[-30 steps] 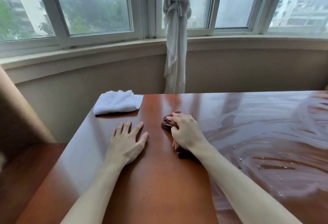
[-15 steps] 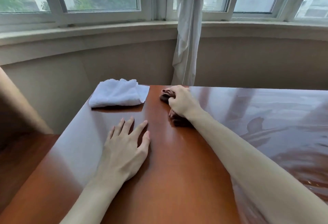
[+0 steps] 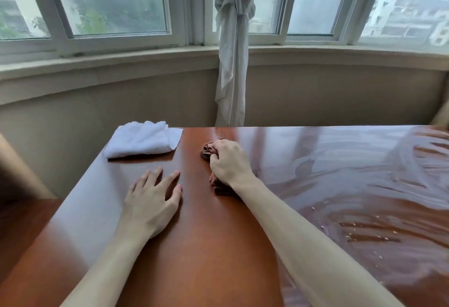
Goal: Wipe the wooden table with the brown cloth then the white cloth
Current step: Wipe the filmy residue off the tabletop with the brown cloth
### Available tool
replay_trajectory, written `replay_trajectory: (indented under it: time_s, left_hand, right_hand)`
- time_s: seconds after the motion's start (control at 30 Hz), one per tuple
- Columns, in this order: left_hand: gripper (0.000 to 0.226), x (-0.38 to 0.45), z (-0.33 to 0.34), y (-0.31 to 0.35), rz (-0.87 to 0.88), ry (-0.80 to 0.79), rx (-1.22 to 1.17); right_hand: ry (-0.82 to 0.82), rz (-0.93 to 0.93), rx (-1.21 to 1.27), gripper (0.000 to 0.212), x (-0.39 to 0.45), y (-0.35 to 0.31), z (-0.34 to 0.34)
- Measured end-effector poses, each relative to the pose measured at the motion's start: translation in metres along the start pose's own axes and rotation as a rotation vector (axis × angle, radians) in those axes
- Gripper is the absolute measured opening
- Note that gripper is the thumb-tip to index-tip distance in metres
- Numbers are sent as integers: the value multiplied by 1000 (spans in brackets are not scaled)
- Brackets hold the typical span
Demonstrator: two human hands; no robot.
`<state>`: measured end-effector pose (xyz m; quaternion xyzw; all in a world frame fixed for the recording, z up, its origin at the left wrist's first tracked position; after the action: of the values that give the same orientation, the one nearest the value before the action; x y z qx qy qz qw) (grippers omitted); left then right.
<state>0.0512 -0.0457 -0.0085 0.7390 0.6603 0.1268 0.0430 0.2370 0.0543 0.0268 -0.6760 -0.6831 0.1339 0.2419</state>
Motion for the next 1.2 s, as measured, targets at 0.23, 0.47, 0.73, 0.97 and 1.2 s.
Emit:
replay_trajectory:
  time_s: [0.23, 0.47, 0.73, 0.97, 1.2]
  left_hand:
    - [53, -2, 2, 3, 27, -31, -9]
    - [72, -4, 1, 4, 58, 13, -33]
    - [75, 2, 1, -1, 25, 66, -2]
    - [69, 1, 0, 0, 20, 46, -12]
    - [60, -1, 2, 1, 24, -10, -27]
  right_hand:
    - [-40, -68, 0, 44, -162, 12, -37]
    - [-36, 3, -40, 41, -76, 30, -38]
    - [14, 148, -87, 55, 115, 64, -22]
    - [31, 139, -113, 39, 84, 64, -25]
    - [2, 37, -64, 50, -90, 48, -39]
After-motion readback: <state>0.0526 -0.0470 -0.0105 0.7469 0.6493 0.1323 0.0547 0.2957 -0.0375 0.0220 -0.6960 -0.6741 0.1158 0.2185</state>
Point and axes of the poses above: each hand's wrist, its own x-axis towards the middle knuckle, its own z-axis out of the palm, y = z × x, the point moved 9 cm from there along x, towards the middle knuckle, and after that the axes turned 12 degrees about z, right-handed, at the moved point
